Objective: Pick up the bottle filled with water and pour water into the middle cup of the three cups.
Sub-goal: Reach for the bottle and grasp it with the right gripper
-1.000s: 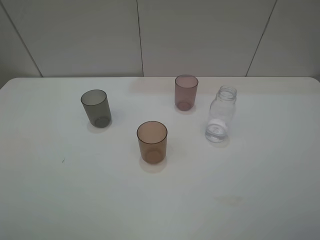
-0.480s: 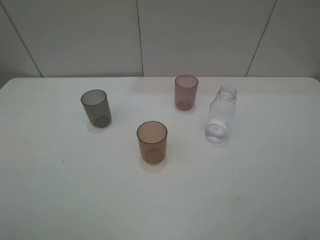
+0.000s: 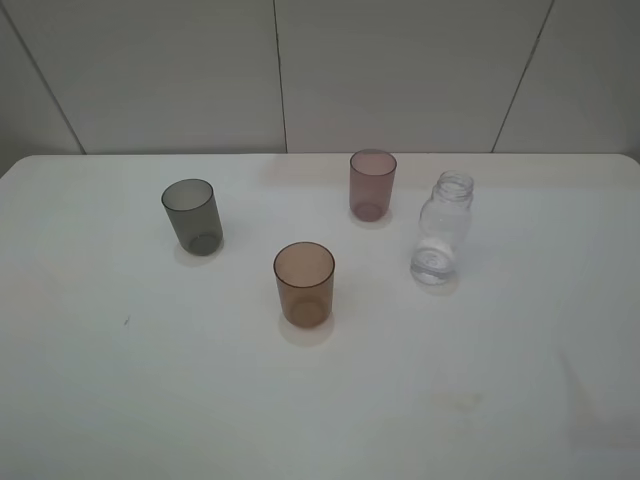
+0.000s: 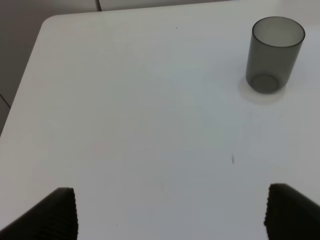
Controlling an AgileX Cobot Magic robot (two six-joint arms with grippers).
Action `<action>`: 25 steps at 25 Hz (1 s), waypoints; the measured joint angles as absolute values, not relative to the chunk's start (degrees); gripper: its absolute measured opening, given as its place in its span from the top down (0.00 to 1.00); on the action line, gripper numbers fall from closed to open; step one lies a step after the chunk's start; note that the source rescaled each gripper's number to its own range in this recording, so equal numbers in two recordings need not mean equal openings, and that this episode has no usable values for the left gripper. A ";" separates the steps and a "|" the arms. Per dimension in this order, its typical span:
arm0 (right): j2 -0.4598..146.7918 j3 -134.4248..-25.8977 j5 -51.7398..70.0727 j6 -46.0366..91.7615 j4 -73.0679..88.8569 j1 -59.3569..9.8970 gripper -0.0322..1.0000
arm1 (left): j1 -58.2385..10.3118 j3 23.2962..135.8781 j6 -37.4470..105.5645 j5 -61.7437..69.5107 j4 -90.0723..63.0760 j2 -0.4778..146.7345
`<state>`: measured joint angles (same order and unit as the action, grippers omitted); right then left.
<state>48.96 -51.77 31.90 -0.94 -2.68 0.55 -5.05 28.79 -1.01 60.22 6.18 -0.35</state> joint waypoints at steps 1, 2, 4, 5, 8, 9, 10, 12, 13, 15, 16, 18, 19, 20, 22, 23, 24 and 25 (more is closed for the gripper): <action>49.35 -51.65 30.03 -0.94 -2.67 -0.36 0.00 | -5.05 28.79 -1.01 60.22 6.18 -0.35; 49.48 -51.21 28.86 -0.94 -2.62 -1.89 0.00 | -5.05 28.79 -1.01 60.22 6.18 -0.35; 49.42 -49.58 26.44 -0.94 -2.62 -5.23 0.00 | -5.05 28.79 -1.01 60.22 6.18 -0.35; 49.27 -48.28 25.26 -0.94 -2.62 -7.07 0.00 | -5.05 28.79 -1.01 60.22 6.18 -0.35; 49.27 -43.36 22.06 -0.88 -2.62 -11.68 0.00 | -5.05 28.79 -1.01 60.22 6.18 -0.35; 49.27 -41.31 20.93 -0.88 -2.62 -13.05 0.00 | -5.05 28.79 -1.01 60.22 6.18 -0.35; 49.27 -39.61 19.35 -0.88 -2.48 -14.24 0.00 | -5.05 28.79 -1.01 60.22 6.18 -0.35; 49.27 -35.64 15.22 -0.88 -2.20 -16.00 0.00 | -5.05 28.79 -1.01 60.22 6.18 -0.35; 49.27 -33.98 13.05 -0.88 -1.76 -16.71 0.00 | -5.05 28.79 -1.01 60.22 6.18 -0.35; 49.27 -29.64 7.11 -0.88 -0.74 -17.60 0.00 | -5.05 28.79 -1.01 60.22 6.18 -0.35; 49.27 -27.36 4.30 -0.88 0.00 -17.98 0.00 | -5.05 28.79 -1.01 60.22 6.18 -0.35; 49.27 -23.43 -2.20 -0.88 1.18 -18.43 0.00 | -5.05 28.79 -1.01 60.22 6.18 -0.35; 49.27 -21.50 -4.99 -0.88 1.66 -18.55 0.00 | -5.05 28.79 -1.01 60.22 6.18 -0.35; 49.27 -19.81 -7.00 -0.88 2.08 -18.55 0.00 | -5.05 28.79 -1.01 60.22 6.18 -0.35; 49.27 -17.35 -10.34 -0.88 2.81 -18.55 0.00 | -5.05 28.79 -1.01 60.22 6.18 -0.35; 49.27 -16.32 -11.38 -0.88 2.94 -18.55 0.00 | -5.05 28.79 -1.01 60.22 6.18 -0.35; 49.27 -15.55 -12.44 -0.88 2.94 -18.55 0.00 | -5.05 28.79 -1.01 60.22 6.18 -0.35; 49.48 -14.63 -13.31 -0.88 2.94 -18.55 0.00 | -5.05 28.79 -1.01 60.22 6.18 -0.35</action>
<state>49.48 -14.63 -13.31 -0.88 2.94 -18.55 -5.05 28.79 -1.01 60.22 6.18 -0.35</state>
